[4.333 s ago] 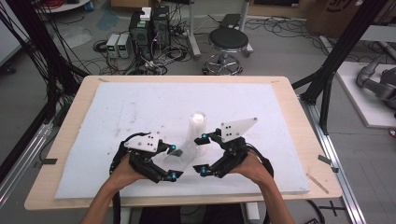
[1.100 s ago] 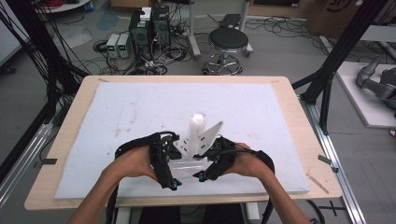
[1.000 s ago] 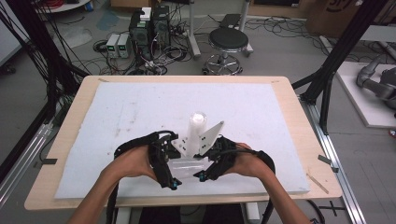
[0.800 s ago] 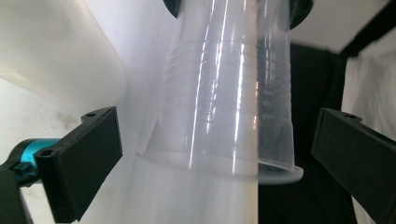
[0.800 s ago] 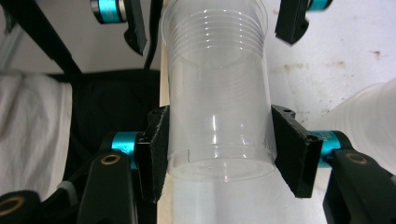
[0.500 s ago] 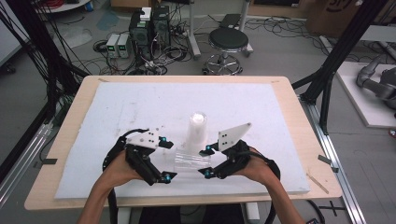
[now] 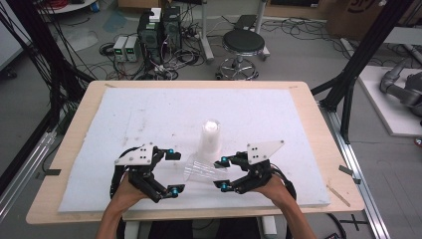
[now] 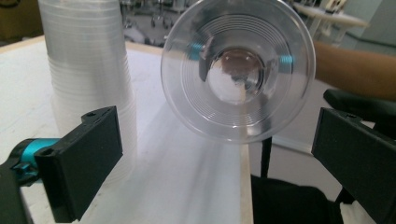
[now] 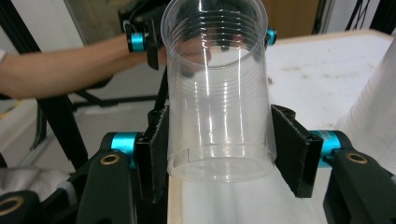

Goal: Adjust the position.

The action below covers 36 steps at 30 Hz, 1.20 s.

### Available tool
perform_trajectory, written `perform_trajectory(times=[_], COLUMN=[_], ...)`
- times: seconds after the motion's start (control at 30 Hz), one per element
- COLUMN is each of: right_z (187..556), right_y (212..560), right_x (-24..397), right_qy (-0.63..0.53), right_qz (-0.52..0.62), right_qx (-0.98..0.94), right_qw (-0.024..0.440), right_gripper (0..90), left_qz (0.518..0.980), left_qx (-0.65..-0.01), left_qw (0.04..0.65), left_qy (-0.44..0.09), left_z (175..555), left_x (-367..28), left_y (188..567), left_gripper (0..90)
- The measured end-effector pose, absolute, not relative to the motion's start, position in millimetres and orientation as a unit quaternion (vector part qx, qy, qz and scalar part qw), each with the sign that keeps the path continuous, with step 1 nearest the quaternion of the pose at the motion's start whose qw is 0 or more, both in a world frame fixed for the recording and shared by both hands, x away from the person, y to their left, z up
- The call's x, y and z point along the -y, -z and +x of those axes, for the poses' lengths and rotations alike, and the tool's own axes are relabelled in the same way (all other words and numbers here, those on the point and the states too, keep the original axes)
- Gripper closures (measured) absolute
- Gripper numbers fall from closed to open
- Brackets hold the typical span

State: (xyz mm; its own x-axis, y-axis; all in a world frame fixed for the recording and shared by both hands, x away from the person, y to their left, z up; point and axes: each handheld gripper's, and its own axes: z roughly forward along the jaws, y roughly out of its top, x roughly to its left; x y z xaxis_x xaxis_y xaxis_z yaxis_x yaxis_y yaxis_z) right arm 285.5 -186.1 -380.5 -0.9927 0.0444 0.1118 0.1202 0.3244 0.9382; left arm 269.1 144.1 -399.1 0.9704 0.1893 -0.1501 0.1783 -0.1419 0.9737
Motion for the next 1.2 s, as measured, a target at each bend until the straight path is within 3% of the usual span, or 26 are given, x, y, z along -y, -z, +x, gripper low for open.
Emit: perform_trajectory(times=[0.77,0.87,1.2], right_z=[284.9,284.8,284.3], right_y=[387.1,387.4,387.7], right_x=[179.4,180.1,179.4], right_qy=[0.606,0.611,0.615], right_qz=[-0.028,-0.028,-0.021], right_qx=[0.794,0.79,0.787], right_qw=[0.04,0.04,0.037], right_gripper=[42.2,42.2,42.2], left_qz=[0.729,0.721,0.721], left_qx=[-0.083,-0.068,-0.059], left_qw=[0.679,0.69,0.689], left_qy=[0.016,0.021,0.037], left_z=[272.2,273.1,275.6], left_x=[-115.5,-111.9,-106.4], left_y=[405.2,404.2,402.6], left_gripper=[2.5,10.7,16.2])
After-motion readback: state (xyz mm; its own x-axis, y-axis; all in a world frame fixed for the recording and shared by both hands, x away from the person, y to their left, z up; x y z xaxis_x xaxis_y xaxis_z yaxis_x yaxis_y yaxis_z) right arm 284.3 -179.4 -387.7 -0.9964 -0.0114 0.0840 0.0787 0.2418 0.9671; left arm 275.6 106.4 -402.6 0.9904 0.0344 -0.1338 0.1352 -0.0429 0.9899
